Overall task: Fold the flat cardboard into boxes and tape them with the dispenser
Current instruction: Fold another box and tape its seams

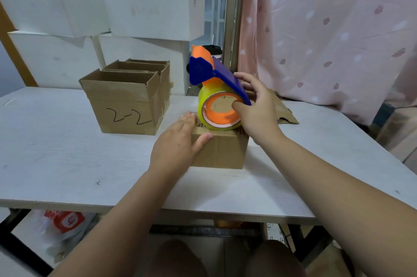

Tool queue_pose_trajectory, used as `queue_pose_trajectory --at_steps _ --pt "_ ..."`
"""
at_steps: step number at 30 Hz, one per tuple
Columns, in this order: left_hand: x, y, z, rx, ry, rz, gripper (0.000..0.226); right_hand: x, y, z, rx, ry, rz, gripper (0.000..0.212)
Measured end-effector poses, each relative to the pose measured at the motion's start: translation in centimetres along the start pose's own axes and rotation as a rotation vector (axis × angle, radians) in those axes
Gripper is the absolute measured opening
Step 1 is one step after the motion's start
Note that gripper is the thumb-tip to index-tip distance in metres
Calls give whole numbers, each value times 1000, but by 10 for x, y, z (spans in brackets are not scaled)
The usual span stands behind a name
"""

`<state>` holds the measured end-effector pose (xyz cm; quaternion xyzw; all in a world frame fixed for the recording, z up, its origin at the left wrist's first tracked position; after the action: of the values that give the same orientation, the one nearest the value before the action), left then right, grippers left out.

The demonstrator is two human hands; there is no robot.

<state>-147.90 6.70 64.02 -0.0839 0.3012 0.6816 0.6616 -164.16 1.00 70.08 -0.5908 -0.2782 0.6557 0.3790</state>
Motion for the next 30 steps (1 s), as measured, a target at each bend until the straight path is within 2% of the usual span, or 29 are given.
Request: queue_pose_trajectory --at_steps 5,10,13,17,21,26,30 --pt "-1 -1 -2 -50 -28 -8 89 -15 -8 15 272 -38 90 64" --pt "0 2 0 -65 -33 -23 90 -21 -9 30 424 -48 168 61" --pt "-1 3 0 -64 -34 -22 90 -16 2 36 363 -19 101 57" --pt "0 3 -2 -45 -32 -3 88 -1 24 35 87 90 -96 49" --pt "2 3 -1 -26 -25 1 87 9 38 34 -9 132 -187 57" --pt "2 1 -1 -14 -15 -12 68 -4 24 38 71 54 -82 57" --pt "2 2 1 -6 -2 -23 65 -14 12 53 179 35 36 60"
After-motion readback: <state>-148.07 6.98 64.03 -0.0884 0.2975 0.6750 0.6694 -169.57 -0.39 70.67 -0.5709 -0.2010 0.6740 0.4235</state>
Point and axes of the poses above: each hand's wrist, its own x-axis away from the middle knuckle, its own z-axis out of the back of the hand, y = z × x, the point moved 7 cm from there along -x, towards the middle knuckle, and after that the axes turned 4 degrees about y, right-handed, at the moved point
